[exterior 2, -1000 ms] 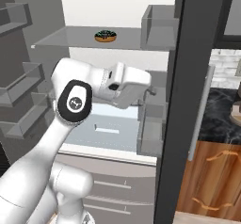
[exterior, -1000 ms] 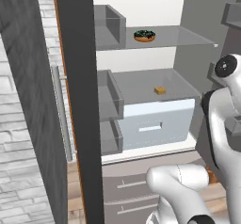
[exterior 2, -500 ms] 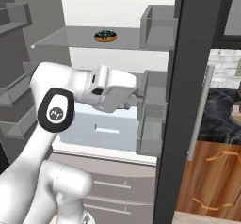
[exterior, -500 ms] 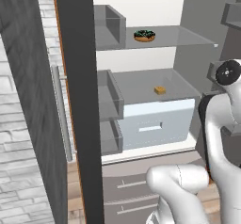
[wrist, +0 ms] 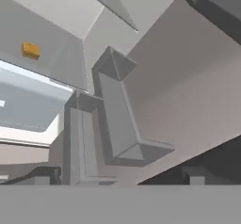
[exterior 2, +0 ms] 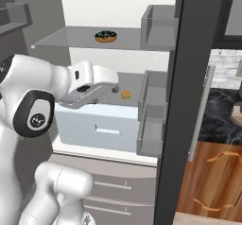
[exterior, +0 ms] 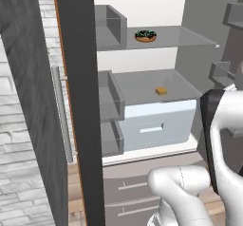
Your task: Take the donut and cake from the fridge and place them on the empty tray on the dining counter.
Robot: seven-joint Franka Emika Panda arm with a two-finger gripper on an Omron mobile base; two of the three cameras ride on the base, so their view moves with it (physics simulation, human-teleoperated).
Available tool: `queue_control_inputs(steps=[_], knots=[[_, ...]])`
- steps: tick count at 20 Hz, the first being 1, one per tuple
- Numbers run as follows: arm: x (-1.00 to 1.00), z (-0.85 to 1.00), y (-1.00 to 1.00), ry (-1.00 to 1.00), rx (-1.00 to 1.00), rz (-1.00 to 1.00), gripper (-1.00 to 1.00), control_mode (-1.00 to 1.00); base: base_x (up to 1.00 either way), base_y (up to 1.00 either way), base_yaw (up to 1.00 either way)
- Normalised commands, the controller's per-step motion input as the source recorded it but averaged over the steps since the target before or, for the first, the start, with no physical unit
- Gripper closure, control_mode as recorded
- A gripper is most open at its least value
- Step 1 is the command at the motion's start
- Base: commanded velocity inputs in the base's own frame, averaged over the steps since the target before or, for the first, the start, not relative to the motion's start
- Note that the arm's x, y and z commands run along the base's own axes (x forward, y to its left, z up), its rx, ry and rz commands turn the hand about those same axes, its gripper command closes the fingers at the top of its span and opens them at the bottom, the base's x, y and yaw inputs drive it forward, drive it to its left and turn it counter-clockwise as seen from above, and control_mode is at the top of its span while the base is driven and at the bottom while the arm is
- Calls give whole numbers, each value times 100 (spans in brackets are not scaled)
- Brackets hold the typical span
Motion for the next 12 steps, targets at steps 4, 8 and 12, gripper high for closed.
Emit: queue_control_inputs(steps=[4,8,12], knots=[[18,0,16,0,33,36,-100,-100,0,0,0],[56,0,41,0,23,29,-100,-100,0,0,0],[40,0,46,0,18,23,-100,-100,0,0,0]])
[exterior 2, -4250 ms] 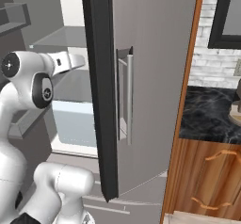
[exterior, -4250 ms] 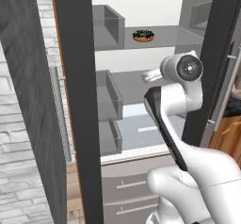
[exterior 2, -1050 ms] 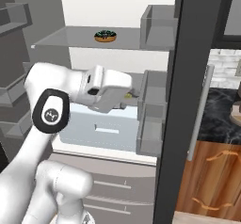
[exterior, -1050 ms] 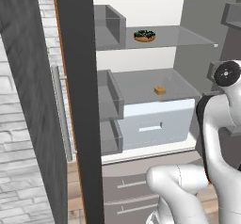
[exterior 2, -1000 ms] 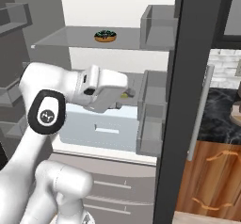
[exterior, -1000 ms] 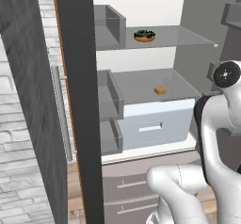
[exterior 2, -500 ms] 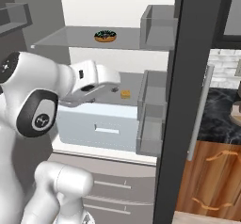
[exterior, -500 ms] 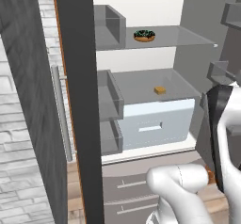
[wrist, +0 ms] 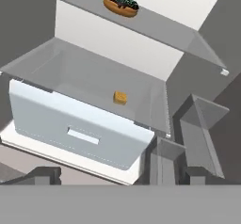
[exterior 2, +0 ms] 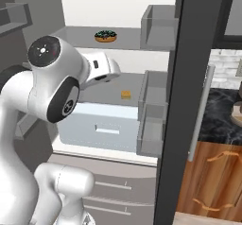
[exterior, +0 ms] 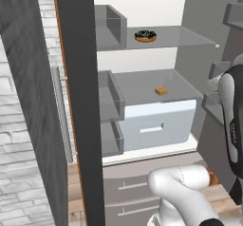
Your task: Take the donut and cake from the fridge and place them on the empty tray on the dining counter.
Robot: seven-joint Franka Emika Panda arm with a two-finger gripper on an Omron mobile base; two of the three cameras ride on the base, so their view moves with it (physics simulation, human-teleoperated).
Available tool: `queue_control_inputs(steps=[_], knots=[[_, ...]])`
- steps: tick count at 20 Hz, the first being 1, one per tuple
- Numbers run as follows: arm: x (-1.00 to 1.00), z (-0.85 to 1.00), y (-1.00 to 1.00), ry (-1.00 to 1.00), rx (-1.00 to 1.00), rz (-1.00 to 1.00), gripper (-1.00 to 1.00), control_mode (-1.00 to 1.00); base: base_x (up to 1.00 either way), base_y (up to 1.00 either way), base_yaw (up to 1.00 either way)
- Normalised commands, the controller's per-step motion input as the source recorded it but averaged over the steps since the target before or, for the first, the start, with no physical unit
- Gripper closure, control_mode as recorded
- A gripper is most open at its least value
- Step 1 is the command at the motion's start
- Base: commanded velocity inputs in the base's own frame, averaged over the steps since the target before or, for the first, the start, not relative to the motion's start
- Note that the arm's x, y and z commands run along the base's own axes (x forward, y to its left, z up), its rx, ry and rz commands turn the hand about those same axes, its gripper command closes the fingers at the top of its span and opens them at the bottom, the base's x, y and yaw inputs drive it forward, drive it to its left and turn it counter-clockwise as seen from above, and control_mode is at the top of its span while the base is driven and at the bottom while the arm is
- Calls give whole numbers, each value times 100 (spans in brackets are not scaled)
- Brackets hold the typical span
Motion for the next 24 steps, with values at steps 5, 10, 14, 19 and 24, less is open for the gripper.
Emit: queue_control_inputs(steps=[5,10,14,19,24], knots=[[23,0,39,0,5,4,-100,-100,0,0,0],[15,0,29,2,0,-3,-100,-100,0,0,0],[23,0,18,0,4,-1,-100,-100,0,0,0],[2,-1,1,0,0,0,-100,-100,0,0,0],[8,-1,1,0,0,0,-100,100,26,2,0]])
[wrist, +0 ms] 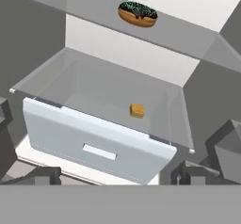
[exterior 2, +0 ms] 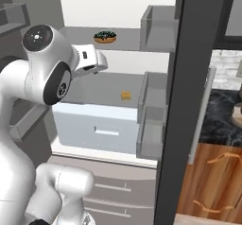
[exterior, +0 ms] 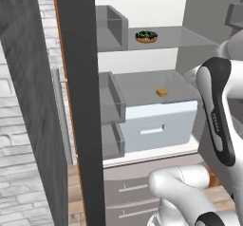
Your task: Take the donut and cake from the fridge and place them on the empty tray on the dining counter.
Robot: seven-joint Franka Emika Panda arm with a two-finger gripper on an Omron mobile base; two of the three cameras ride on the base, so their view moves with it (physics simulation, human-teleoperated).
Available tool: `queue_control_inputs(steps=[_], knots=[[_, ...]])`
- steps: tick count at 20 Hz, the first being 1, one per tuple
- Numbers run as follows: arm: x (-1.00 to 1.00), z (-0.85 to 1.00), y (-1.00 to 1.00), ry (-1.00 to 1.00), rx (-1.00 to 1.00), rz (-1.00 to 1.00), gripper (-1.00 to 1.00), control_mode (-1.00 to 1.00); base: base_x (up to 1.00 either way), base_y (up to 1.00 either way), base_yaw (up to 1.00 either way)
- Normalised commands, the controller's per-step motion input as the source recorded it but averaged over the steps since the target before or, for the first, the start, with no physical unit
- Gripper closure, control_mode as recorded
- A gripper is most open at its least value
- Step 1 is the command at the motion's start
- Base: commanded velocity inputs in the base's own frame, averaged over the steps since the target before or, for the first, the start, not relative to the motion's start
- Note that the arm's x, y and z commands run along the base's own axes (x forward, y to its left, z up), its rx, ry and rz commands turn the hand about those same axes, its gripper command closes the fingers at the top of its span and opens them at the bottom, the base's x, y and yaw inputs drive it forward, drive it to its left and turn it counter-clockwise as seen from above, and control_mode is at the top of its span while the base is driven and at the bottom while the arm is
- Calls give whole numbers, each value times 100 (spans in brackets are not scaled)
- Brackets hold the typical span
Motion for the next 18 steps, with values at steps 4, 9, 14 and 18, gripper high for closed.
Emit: queue_control_inputs(steps=[4,9,14,18], knots=[[0,0,0,0,0,0,-100,100,62,0,0],[0,0,0,0,0,0,-100,100,68,0,0],[0,0,0,0,0,0,-100,100,47,0,0],[7,36,1,-4,6,0,-100,-100,0,0,0]])
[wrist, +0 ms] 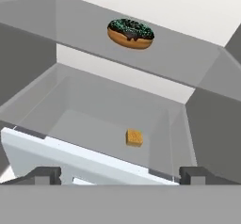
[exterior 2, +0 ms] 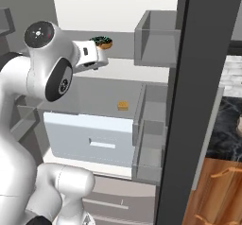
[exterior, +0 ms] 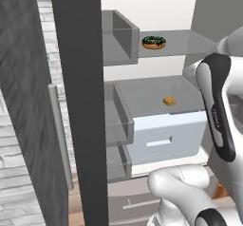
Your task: Take the donut and cake from the fridge and place them on the empty tray on the dining counter.
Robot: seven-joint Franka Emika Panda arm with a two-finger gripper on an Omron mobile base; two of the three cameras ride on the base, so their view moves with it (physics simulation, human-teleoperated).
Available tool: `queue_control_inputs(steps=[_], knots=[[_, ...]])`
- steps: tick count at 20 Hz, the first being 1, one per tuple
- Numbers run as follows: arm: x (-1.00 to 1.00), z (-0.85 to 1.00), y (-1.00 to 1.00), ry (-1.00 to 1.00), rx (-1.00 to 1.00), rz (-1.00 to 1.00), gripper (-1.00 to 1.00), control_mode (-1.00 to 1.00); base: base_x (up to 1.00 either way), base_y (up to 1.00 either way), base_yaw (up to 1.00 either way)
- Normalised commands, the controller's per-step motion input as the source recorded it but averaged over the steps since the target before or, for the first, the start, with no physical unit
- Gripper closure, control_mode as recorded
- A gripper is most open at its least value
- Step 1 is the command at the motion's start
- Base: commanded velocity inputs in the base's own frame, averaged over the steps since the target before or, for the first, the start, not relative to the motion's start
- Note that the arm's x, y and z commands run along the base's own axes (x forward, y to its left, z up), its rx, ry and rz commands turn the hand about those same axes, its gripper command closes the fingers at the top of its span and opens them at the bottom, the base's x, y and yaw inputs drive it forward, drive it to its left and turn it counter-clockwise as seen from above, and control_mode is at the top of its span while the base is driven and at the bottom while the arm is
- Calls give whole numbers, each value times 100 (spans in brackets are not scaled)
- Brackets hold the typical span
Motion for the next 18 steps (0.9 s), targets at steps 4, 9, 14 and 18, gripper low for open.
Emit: queue_control_inputs(steps=[4,9,14,18], knots=[[6,44,14,-1,5,-7,-100,-100,0,0,0],[21,14,11,0,5,-15,-100,-100,0,0,0],[16,2,0,-1,22,-4,-100,-100,0,0,0],[20,1,0,-12,21,-1,-100,-100,0,0,0]])
